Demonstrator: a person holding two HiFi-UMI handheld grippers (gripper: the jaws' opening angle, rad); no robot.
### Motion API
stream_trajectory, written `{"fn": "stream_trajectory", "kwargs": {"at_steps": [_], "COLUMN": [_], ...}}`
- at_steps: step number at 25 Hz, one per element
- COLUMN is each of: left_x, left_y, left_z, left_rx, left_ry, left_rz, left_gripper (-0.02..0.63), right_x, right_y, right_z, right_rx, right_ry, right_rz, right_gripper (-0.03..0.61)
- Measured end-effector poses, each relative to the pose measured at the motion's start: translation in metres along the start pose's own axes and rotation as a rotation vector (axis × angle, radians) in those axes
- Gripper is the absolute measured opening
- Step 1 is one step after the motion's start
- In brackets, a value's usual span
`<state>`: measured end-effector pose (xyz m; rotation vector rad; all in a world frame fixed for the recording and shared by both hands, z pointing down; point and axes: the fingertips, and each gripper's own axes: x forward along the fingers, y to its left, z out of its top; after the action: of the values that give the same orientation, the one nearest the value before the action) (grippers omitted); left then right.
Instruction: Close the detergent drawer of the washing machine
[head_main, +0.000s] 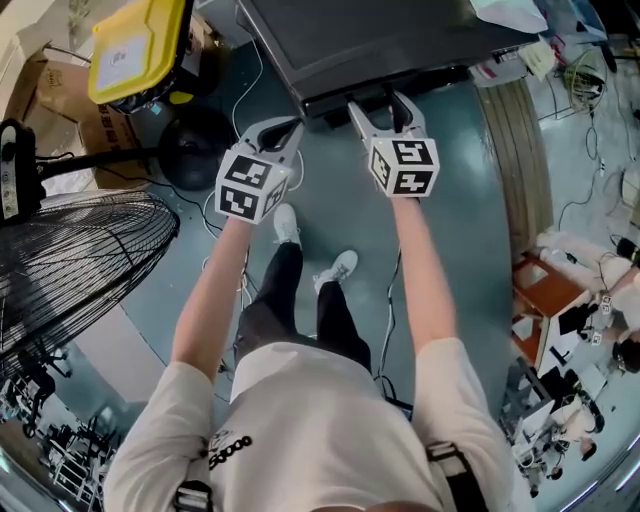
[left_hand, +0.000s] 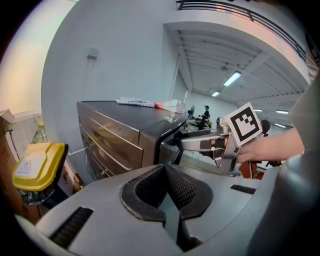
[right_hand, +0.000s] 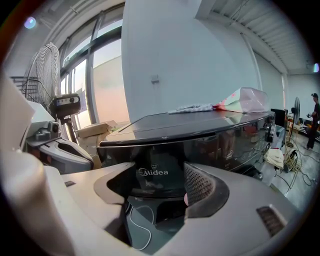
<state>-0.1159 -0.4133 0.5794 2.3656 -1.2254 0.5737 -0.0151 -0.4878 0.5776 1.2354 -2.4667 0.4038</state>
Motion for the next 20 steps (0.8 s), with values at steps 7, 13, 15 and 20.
{"fn": "stream_trajectory", "kwargs": {"at_steps": [7,13,15,20], "left_x": [0.001,-0.003,-0.006,-0.017], "left_y": [-0.003,-0.006,-0.013,-0.031], "left_z": [-0.001,0.001,0.002,0.003], "left_rx": [-0.006,0.002,0.006,0.003], "left_ry": [0.005,0.003,0.003,0.000], "left_rz": [-0.001,0.003,0.001,0.007], "left_gripper": [0.018,0.018,0.018,0.018], "right_x": [0.009,0.010,0.009,-0.010], "right_y": [-0.003,0.000,0.000,-0.005], "right_z": [0.004,0.001,-0.001,-0.015], "right_rx": [0.000,-0.011,-0.026,-0.052], "right_ry": [-0.001,-0.003,0.011,0.106], "right_rz": [-0.009,0.000,-0.006,-0.046], "right_gripper": [0.276,0.276,0.276,0.244]}}
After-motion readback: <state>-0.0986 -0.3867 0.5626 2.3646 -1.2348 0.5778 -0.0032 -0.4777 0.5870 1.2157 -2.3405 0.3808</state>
